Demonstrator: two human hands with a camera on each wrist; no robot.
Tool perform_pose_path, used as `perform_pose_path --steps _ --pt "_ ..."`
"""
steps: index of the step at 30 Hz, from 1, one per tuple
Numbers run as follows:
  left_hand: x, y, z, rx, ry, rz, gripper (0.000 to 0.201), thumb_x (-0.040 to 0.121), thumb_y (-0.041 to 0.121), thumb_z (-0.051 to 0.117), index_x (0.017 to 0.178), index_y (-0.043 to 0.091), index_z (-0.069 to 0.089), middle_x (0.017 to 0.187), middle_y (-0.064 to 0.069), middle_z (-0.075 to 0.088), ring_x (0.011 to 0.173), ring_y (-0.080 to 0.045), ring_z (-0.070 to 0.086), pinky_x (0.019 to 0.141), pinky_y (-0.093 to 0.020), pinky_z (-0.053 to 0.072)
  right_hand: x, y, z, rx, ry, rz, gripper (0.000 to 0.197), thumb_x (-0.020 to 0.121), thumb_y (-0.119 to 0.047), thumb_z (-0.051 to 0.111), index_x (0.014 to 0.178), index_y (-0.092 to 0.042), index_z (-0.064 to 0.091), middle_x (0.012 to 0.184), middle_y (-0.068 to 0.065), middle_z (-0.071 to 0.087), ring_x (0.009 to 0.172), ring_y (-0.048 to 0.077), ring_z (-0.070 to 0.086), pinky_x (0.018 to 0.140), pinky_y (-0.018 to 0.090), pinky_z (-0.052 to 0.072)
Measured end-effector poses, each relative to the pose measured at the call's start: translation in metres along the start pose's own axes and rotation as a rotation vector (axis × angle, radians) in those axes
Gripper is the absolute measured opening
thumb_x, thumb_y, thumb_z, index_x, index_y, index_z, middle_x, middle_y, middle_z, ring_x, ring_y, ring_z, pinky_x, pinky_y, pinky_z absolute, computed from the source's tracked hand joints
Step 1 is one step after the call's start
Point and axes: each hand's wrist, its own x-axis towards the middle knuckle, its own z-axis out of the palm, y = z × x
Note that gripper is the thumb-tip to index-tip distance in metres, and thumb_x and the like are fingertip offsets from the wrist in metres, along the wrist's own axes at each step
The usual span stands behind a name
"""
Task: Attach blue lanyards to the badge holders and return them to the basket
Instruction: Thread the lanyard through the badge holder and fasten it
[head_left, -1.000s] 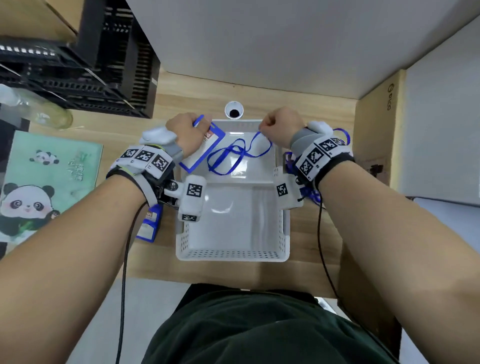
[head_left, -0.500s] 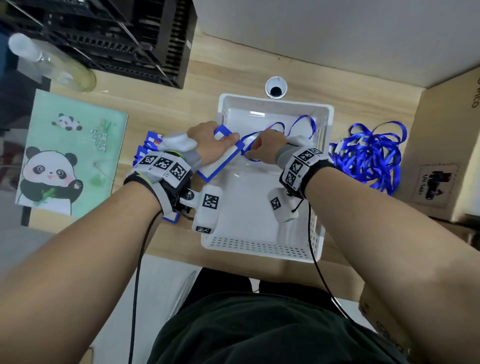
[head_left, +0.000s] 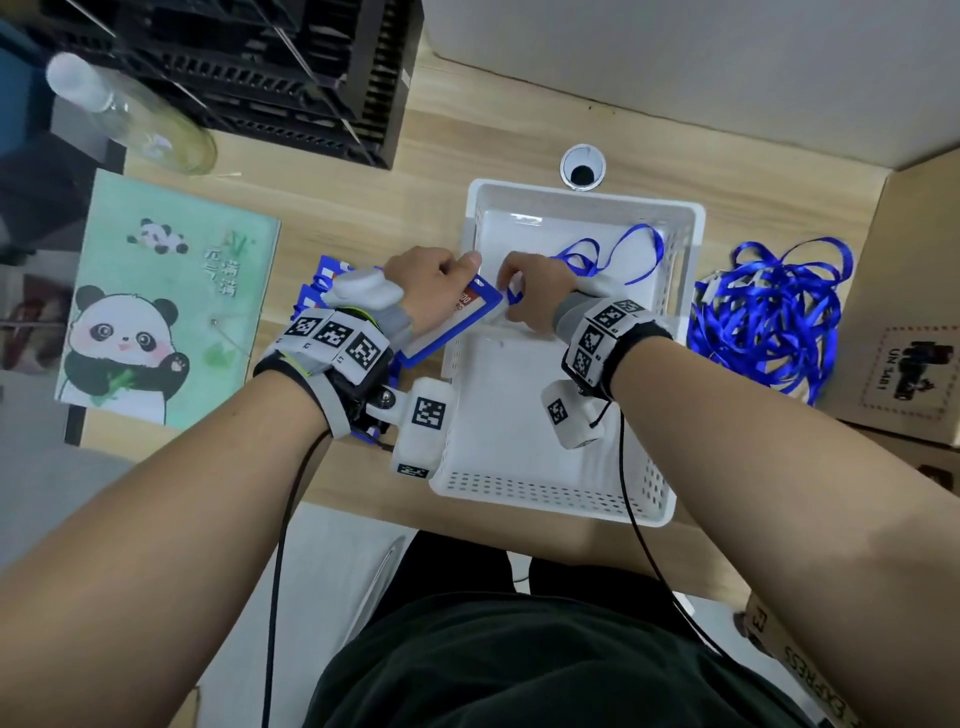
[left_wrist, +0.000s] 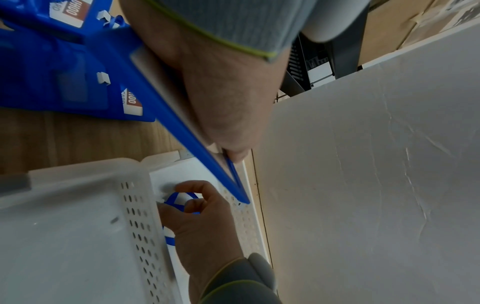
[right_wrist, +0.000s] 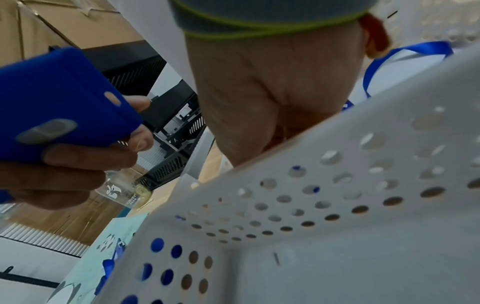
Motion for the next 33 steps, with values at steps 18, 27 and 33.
perform_pose_path --steps 18,27,33 --pt "-0.042 0.046 -0.025 -0.135 0.076 0.163 0.034 0.096 0.028 0.038 0.097 0.021 0.071 0.095 -0.001 0.07 0.09 -0.023 0.062 0.077 -0.033 0.046 -0.072 -0.021 -0.079 0.167 0.278 -0.149 0.016 0.083 -0.041 0.073 0.092 -0.028 0.073 0.086 -0.012 0.047 0.076 0.004 0.047 0.067 0.021 0.036" --pt "-0.091 0.126 -0.056 -0.145 0.266 0.337 0.047 0.096 0.049 0.044 0.068 0.015 0.062 0.069 0.001 0.063 0.076 -0.024 0.061 0.063 -0.032 0.04 -0.166 -0.03 -0.15 0.38 0.499 -0.292 0.01 0.084 -0.03 0.073 0.079 -0.028 0.065 0.074 -0.014 0.065 0.069 0.006 0.059 0.069 0.024 0.05" --pt "-0.126 0.167 -0.083 -0.211 0.292 0.533 0.036 0.096 0.044 0.047 0.067 0.026 0.055 0.067 0.007 0.062 0.064 -0.01 0.055 0.061 -0.026 0.039 -0.211 -0.034 -0.175 0.702 0.447 -0.402 0.013 0.094 -0.015 0.061 0.101 -0.004 0.056 0.06 -0.001 0.066 0.06 0.016 0.058 0.065 0.027 0.047"
